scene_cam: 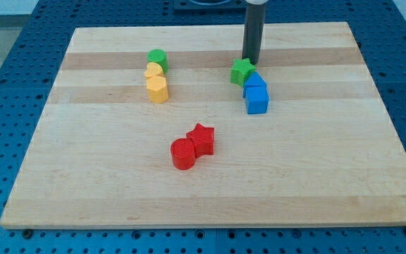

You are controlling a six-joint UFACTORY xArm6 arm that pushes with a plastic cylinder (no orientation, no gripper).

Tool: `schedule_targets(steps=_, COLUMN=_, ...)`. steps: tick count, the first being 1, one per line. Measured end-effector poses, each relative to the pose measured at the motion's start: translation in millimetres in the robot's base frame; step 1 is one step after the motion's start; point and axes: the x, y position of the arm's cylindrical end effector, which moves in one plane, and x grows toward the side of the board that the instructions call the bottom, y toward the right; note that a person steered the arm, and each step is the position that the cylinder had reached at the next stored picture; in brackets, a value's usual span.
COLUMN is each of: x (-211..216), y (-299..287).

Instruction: Push the green star to the top of the triangle

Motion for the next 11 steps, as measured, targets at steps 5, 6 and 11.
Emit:
schedule_targets(steps=5, x=-29.8, y=9.4)
schedule_targets(steps=6, x=-26.8, y=-6.4)
schedule_targets(steps=11, x=4.7, y=-17.3)
